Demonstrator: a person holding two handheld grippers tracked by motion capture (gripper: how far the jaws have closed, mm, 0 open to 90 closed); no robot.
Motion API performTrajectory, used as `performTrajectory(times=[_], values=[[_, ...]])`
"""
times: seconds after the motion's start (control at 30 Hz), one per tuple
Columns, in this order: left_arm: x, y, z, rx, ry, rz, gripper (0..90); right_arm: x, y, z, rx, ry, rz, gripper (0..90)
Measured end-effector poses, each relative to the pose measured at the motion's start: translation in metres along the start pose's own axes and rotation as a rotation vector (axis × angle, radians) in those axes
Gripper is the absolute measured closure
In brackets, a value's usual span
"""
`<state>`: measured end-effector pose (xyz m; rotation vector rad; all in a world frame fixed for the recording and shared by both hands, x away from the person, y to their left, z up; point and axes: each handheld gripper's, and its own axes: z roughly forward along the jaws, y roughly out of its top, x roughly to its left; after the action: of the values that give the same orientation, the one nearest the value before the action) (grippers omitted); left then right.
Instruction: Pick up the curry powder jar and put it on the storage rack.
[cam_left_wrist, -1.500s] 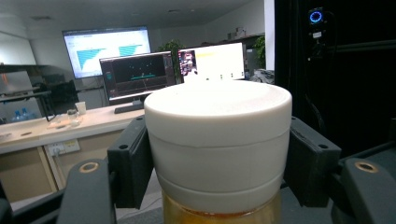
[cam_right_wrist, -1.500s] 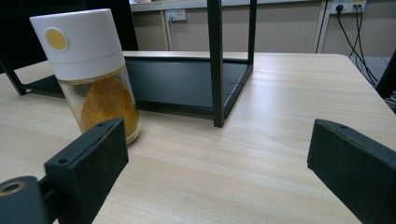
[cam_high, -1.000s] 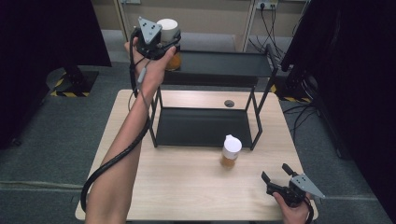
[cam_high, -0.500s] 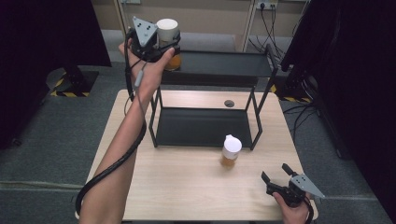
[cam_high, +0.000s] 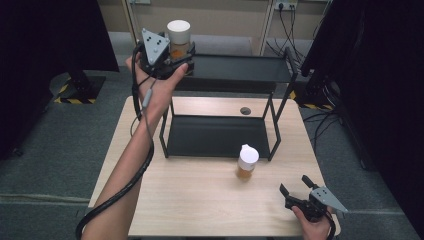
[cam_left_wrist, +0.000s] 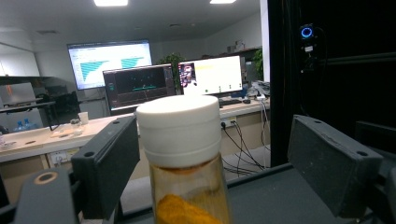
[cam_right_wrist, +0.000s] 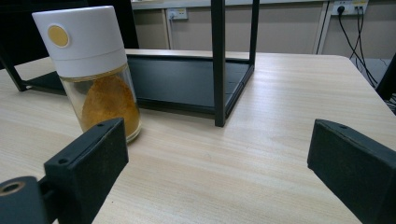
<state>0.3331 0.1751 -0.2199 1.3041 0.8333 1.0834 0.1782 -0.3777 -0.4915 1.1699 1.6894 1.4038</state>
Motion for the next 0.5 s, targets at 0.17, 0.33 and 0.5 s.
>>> performTrajectory(times=[0.17, 0.33, 0.5], values=[[-0.002, -0.007, -0.010, -0.002, -0.015, -0.006, 16.3, 0.000, 0.000, 0.000, 0.001, 0.001, 0.000, 5.4], [-0.004, -0.017, -0.019, 0.002, -0.032, -0.011, 16.1, 0.000, 0.000, 0.000, 0.000, -0.001, 0.000, 5.5], [-0.008, -0.027, -0.029, -0.006, -0.042, -0.008, 16.2, 0.000, 0.000, 0.000, 0.001, -0.001, -0.001, 5.5]])
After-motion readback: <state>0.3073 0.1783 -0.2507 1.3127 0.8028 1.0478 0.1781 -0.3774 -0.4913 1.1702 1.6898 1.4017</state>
